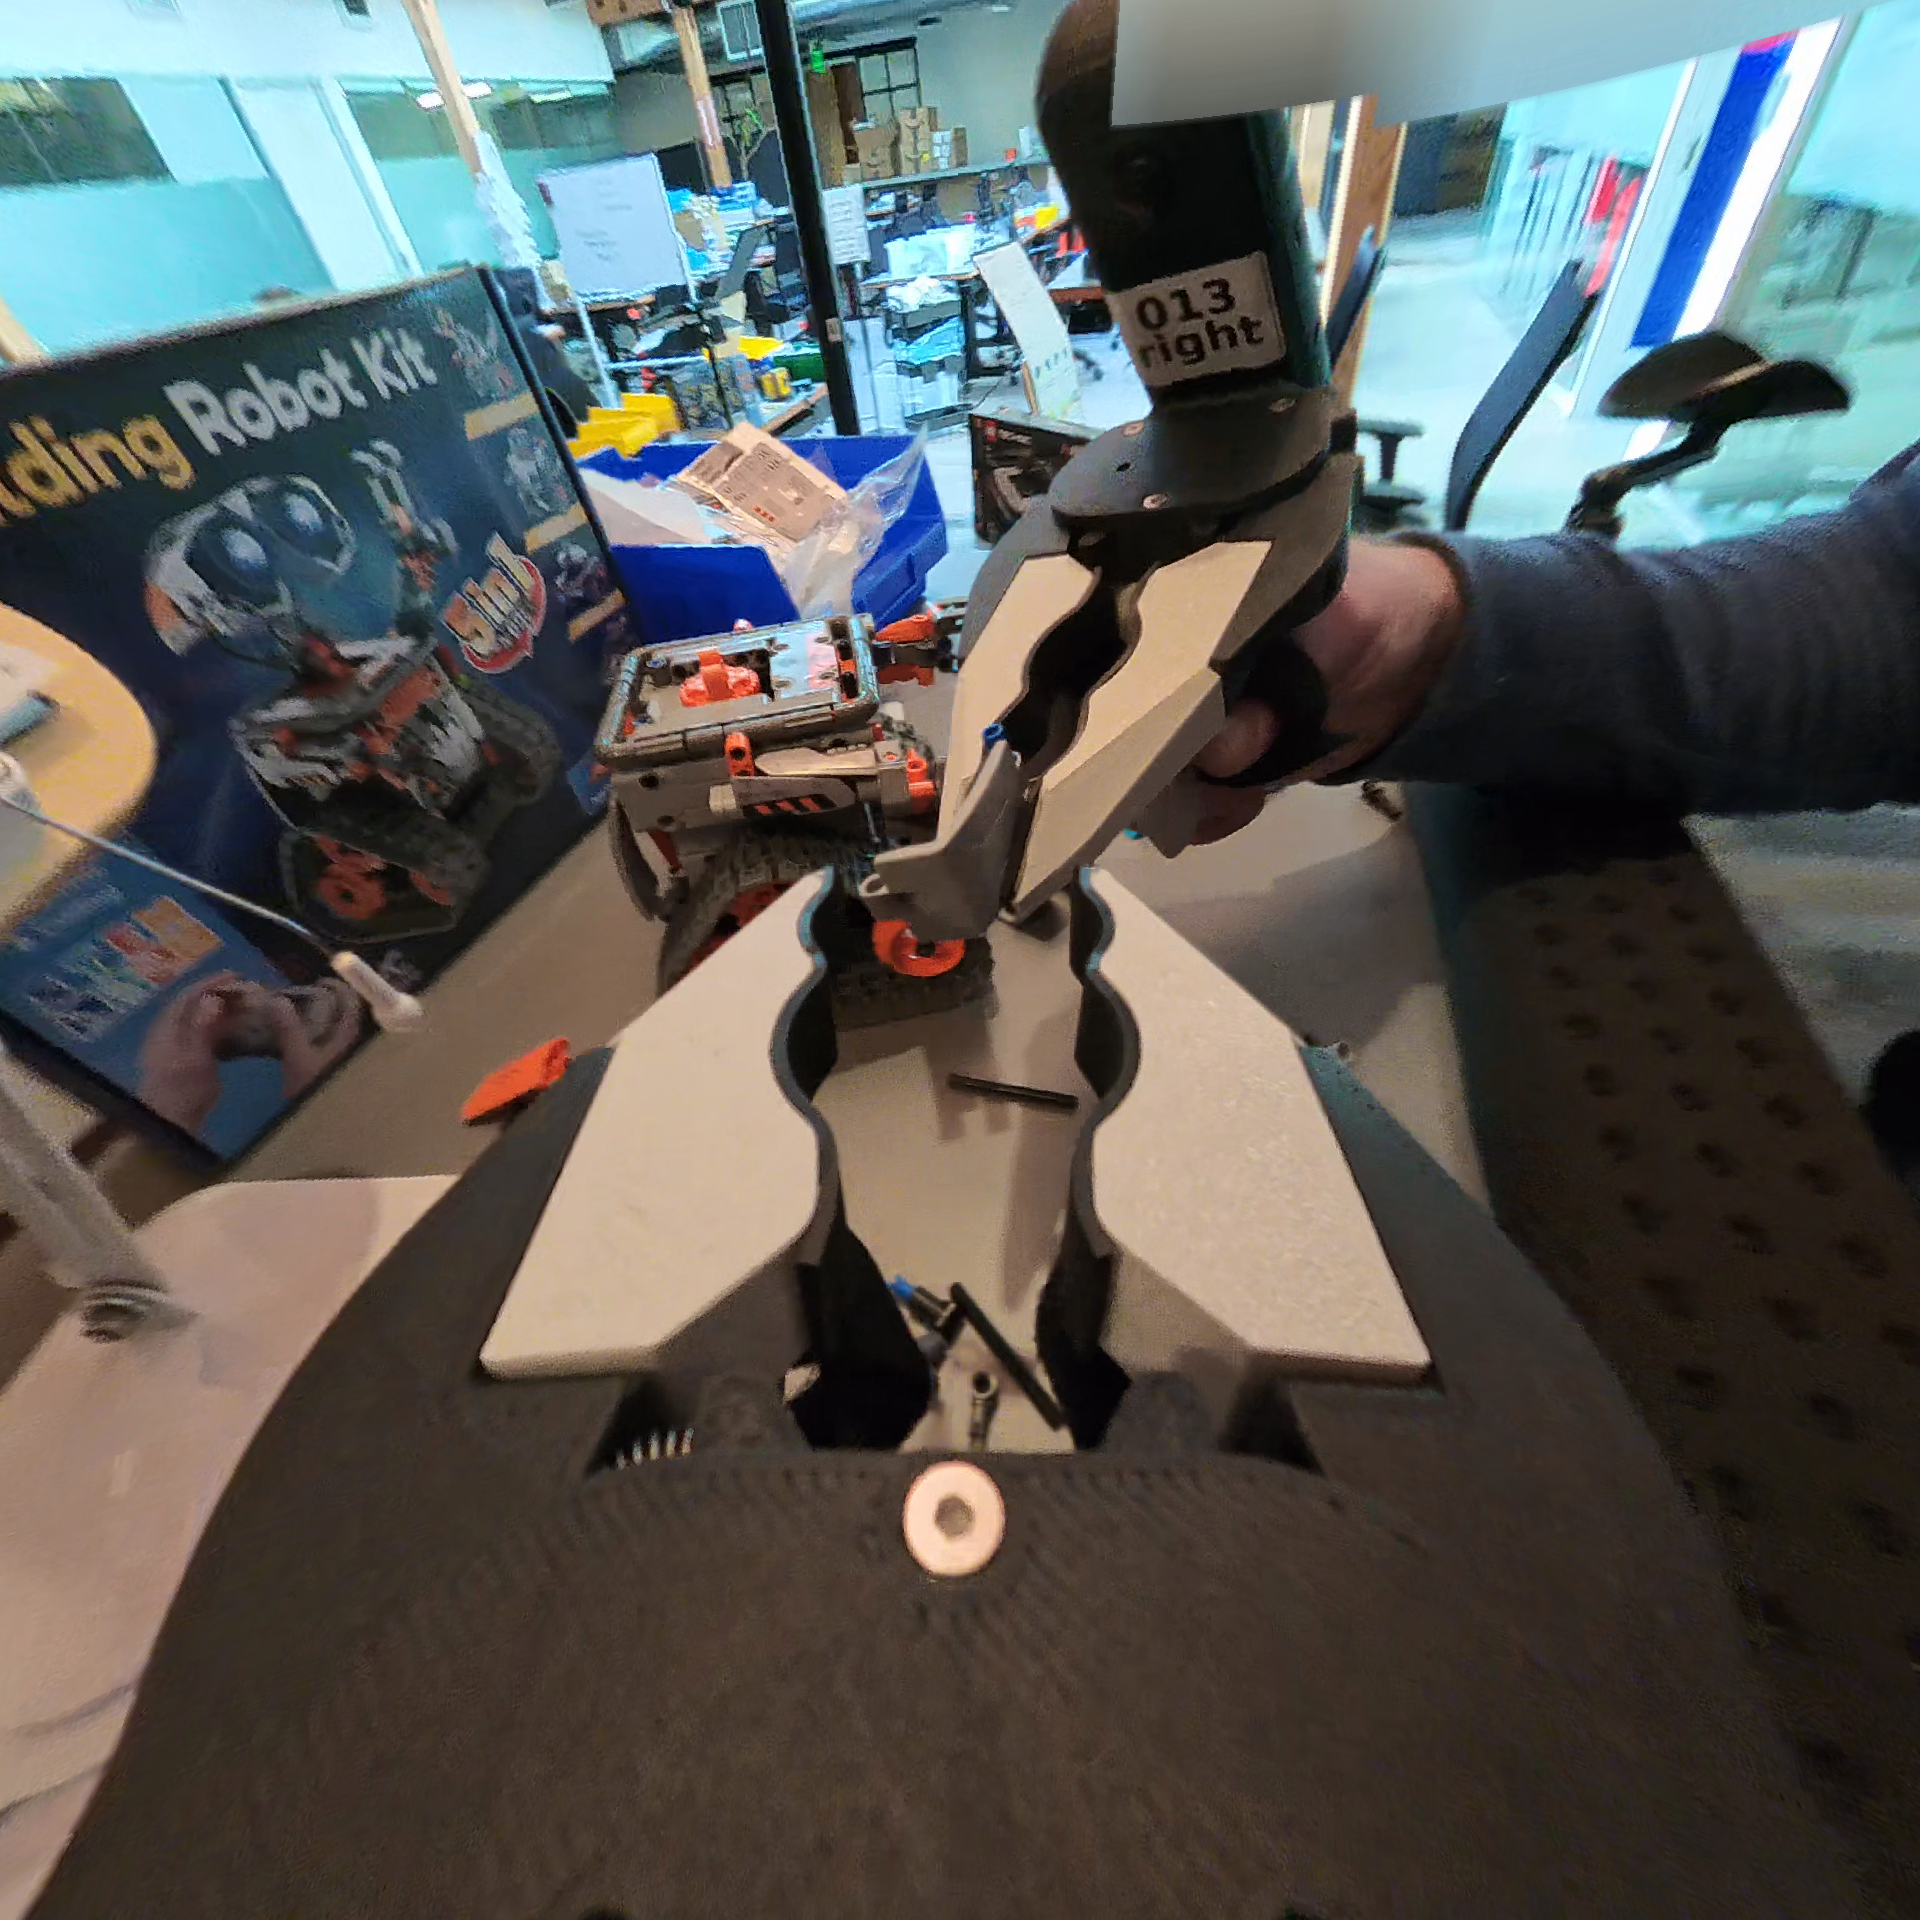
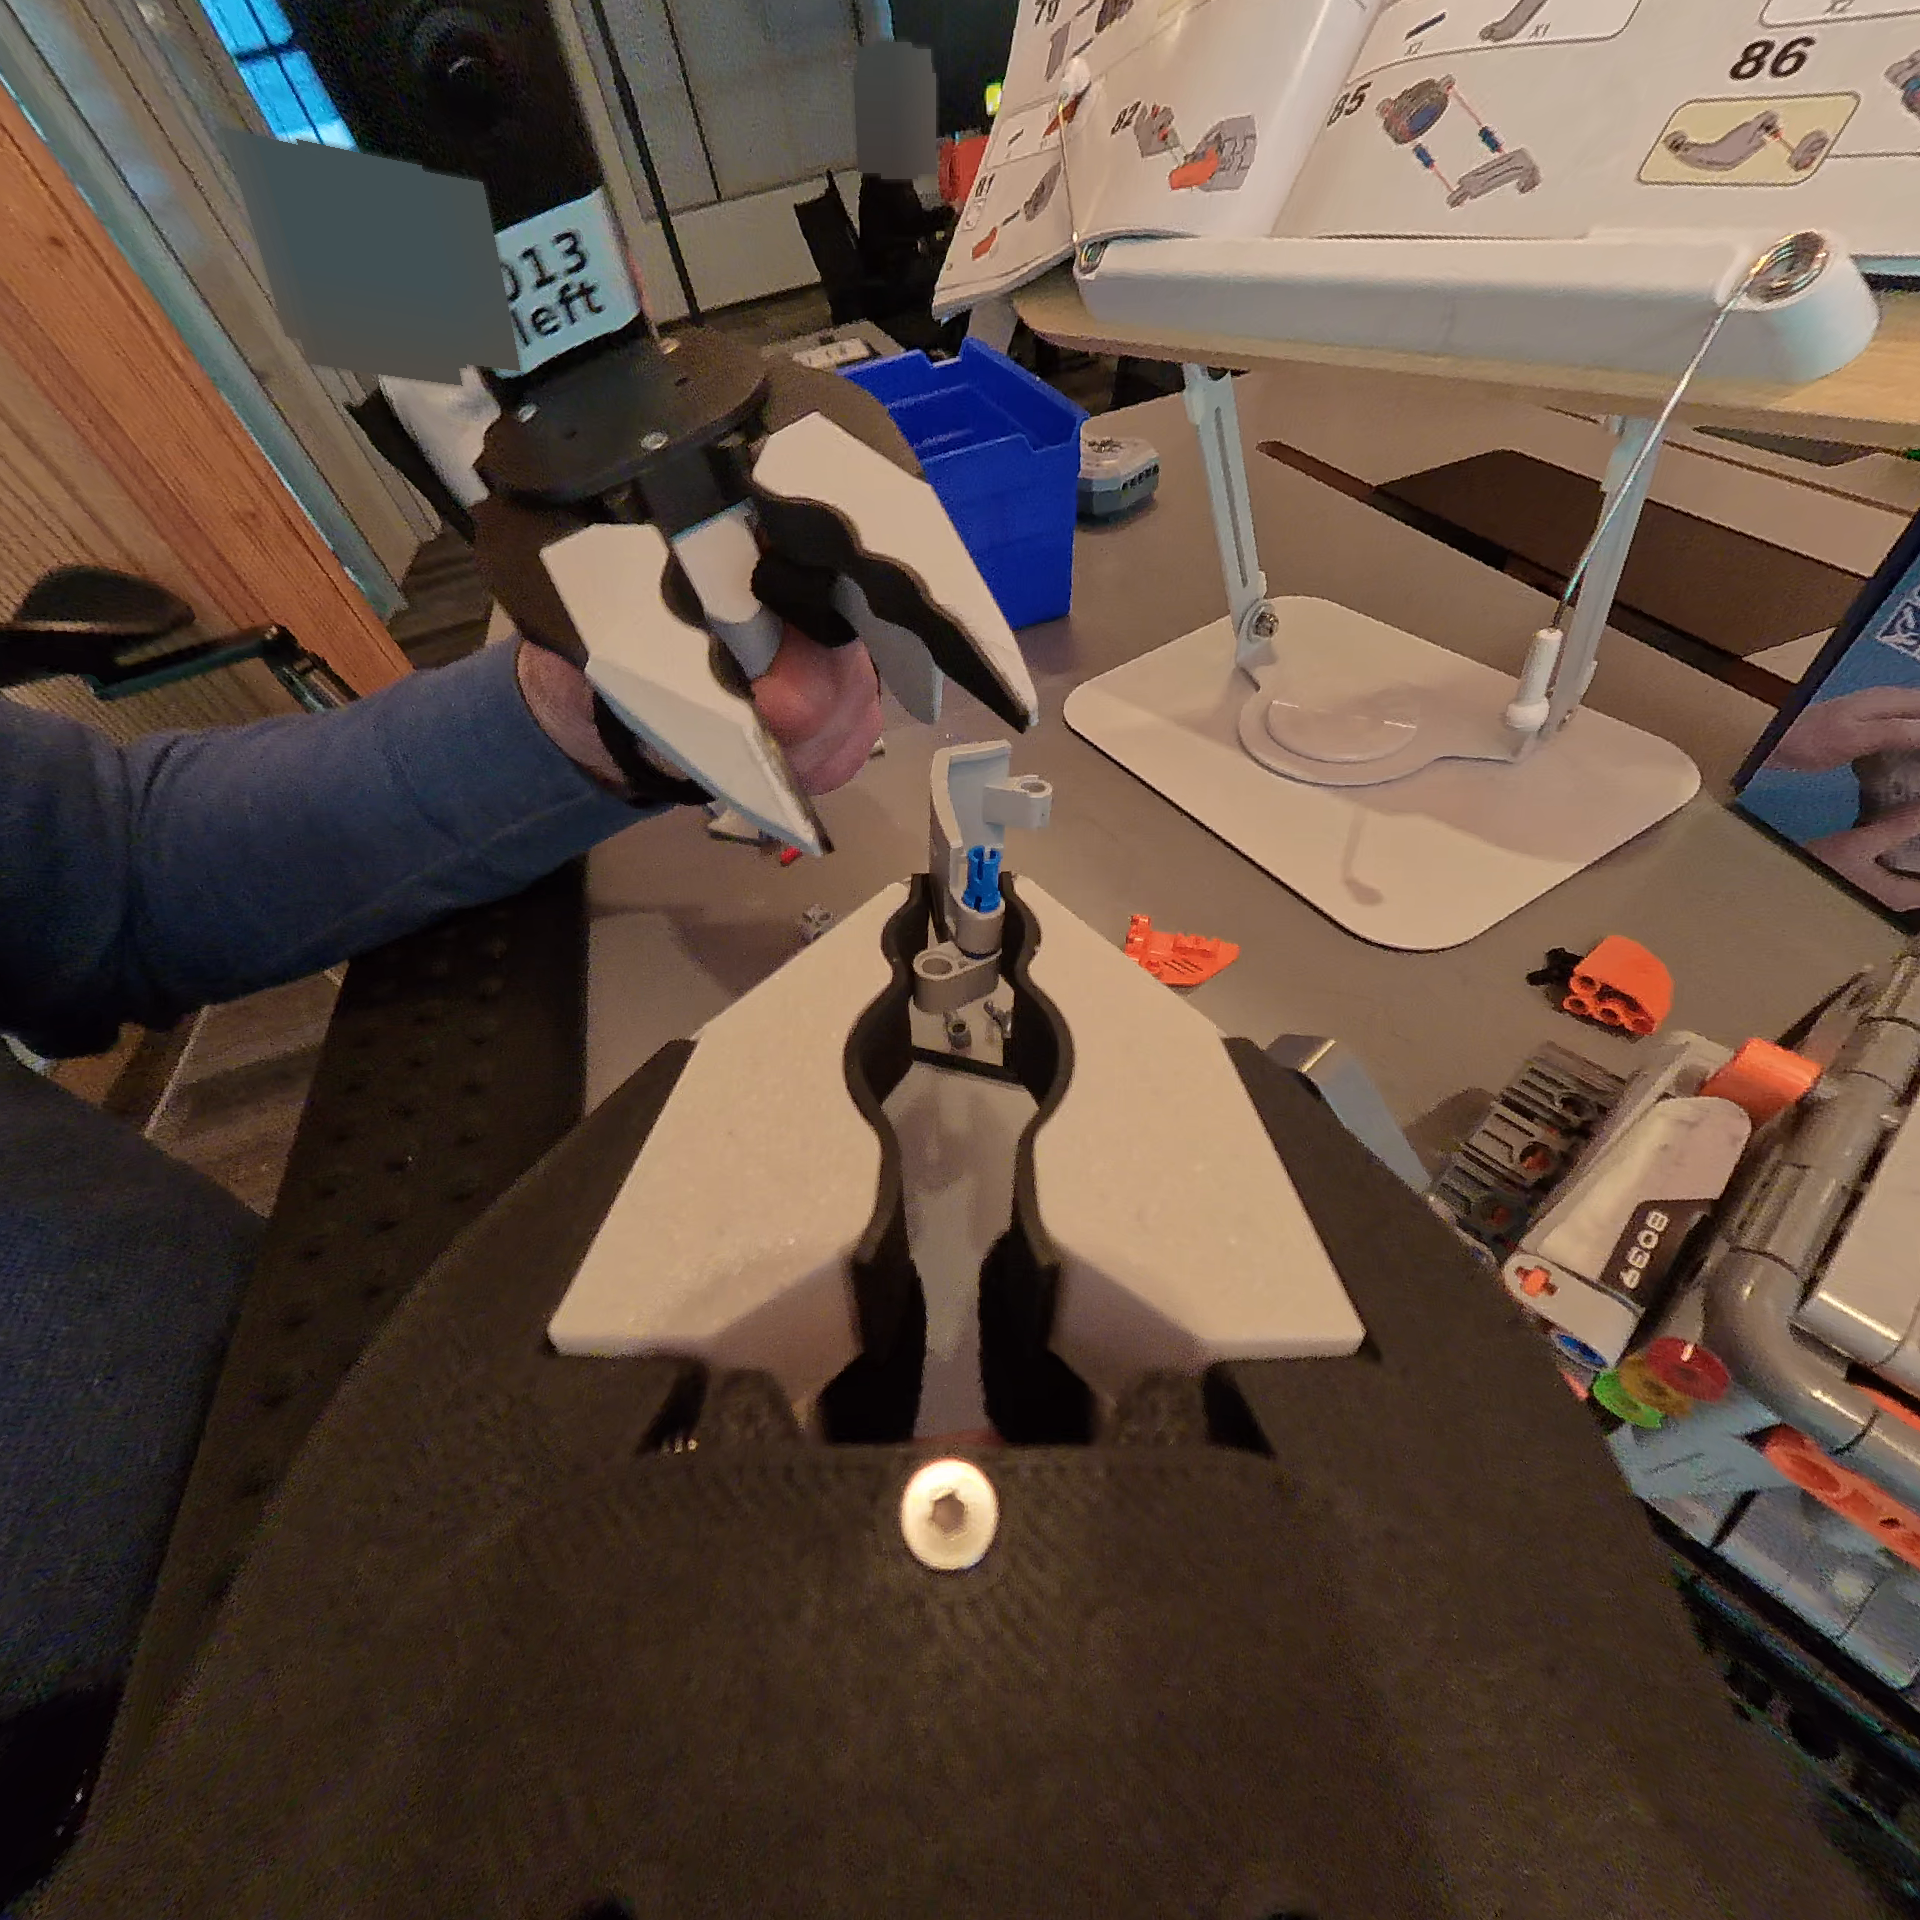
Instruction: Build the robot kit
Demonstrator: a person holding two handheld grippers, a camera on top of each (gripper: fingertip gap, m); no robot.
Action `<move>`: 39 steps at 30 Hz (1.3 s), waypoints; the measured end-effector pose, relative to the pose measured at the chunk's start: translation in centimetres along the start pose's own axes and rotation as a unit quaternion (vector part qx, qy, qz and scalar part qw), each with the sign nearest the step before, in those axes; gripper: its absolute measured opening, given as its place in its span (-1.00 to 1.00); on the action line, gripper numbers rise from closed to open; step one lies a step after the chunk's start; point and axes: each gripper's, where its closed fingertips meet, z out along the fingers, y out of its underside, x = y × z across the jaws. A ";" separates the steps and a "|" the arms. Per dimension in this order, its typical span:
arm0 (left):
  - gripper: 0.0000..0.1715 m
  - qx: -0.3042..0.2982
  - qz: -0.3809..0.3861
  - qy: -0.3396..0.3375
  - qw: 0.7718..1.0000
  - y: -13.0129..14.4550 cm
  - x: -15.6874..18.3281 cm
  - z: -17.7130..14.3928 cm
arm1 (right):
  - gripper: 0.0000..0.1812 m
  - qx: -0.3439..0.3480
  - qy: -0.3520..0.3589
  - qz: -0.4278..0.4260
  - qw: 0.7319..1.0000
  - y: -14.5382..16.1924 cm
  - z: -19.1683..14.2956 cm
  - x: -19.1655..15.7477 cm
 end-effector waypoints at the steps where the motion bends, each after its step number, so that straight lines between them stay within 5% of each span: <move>1: -0.53 -0.008 0.022 -0.013 1.000 0.1 -0.1 0.1 | -0.89 0.006 -0.002 0.007 1.000 -0.2 -0.1 0.0; 10: -0.53 -0.092 0.179 -0.126 0.971 1.5 -1.3 0.9 | -0.89 0.032 -0.035 0.074 0.996 -0.7 -0.2 -0.3; 25: -1.00 -0.075 0.199 -0.160 0.964 1.0 -1.8 1.2 | -0.90 0.068 -0.061 0.134 0.987 -1.4 -0.2 -0.7; 33: -1.00 -0.059 0.176 -0.174 0.967 0.6 -2.5 1.0 | -0.91 0.086 -0.052 0.147 0.984 -1.8 -0.2 -0.2; 39: -0.64 -0.056 0.176 -0.192 0.964 0.6 -3.2 0.8 | -0.91 0.110 -0.058 0.178 0.976 -2.3 -0.5 0.1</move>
